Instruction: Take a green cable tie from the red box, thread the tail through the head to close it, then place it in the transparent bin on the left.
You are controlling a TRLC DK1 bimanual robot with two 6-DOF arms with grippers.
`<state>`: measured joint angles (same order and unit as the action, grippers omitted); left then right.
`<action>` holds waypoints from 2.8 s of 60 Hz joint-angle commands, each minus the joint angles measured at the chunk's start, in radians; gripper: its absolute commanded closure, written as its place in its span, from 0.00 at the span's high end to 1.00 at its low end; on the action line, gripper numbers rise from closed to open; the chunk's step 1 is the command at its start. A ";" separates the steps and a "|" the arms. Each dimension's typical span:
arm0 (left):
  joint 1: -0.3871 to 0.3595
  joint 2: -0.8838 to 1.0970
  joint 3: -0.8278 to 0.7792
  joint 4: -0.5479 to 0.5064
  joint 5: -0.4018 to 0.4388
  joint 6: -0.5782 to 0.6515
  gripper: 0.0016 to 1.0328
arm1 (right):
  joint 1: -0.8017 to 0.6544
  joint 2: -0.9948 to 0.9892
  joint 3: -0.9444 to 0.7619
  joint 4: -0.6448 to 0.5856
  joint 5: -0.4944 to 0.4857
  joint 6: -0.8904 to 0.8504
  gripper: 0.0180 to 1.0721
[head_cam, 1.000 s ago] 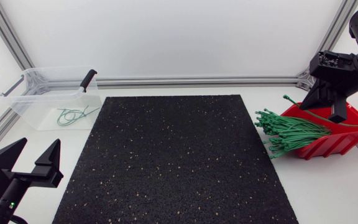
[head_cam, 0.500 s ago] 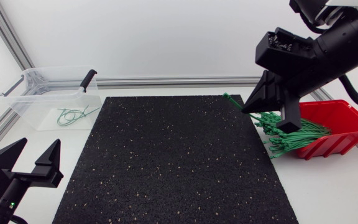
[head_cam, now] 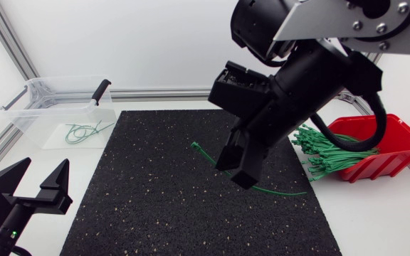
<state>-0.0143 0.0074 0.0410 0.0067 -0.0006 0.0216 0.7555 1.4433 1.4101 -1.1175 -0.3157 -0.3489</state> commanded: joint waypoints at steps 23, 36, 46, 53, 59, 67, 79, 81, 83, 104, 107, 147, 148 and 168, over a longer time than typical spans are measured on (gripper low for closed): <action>0.014 0.011 -0.038 -0.030 0.001 -0.026 0.96 | -0.048 -0.026 0.056 0.093 -0.295 0.212 0.05; 0.016 0.011 -0.038 -0.030 0.001 -0.028 0.96 | -0.136 -0.049 0.073 0.096 -0.421 0.251 0.05; 0.013 0.014 -0.038 -0.031 0.001 -0.028 0.96 | -0.151 -0.058 0.070 0.096 -0.447 0.264 0.05; 0.011 0.016 -0.038 -0.031 0.001 -0.028 0.96 | -0.159 -0.060 0.070 0.096 -0.451 0.277 0.05; 0.008 0.020 -0.038 -0.030 0.001 -0.028 0.96 | -0.160 -0.060 0.073 0.096 -0.451 0.289 0.05; 0.007 0.022 -0.038 -0.031 0.001 -0.028 0.96 | -0.163 -0.060 0.081 0.094 -0.436 0.297 0.05; 0.007 0.025 -0.038 -0.030 0.001 -0.028 0.96 | -0.097 -0.061 0.090 0.097 -0.184 0.300 0.05; 0.007 0.025 -0.038 -0.030 0.001 -0.028 0.96 | -0.076 -0.058 0.086 0.111 -0.092 0.301 0.05; 0.007 0.025 -0.038 -0.030 0.001 -0.028 0.96 | -0.054 -0.052 0.079 0.122 -0.028 0.306 0.05; 0.007 0.025 -0.038 -0.030 0.001 -0.028 0.96 | 0.134 0.042 -0.108 0.303 0.684 0.195 0.05; 0.007 0.025 -0.038 -0.030 0.001 -0.028 0.96 | 0.145 0.062 -0.145 0.341 0.738 0.177 0.05; 0.005 0.031 -0.038 -0.030 0.001 -0.028 0.96 | 0.312 0.408 -0.422 0.848 1.167 0.047 0.06; 0.005 0.031 -0.038 -0.030 0.001 -0.028 0.96 | 0.314 0.414 -0.422 0.854 1.167 0.044 0.06; 0.005 0.031 -0.038 -0.030 0.001 -0.028 0.96 | 0.352 0.488 -0.384 0.858 1.165 0.039 0.23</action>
<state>-0.0071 0.0273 0.0410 0.0044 -0.0017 0.0181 1.0920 1.9125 1.0061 -0.2615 0.8391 -0.2932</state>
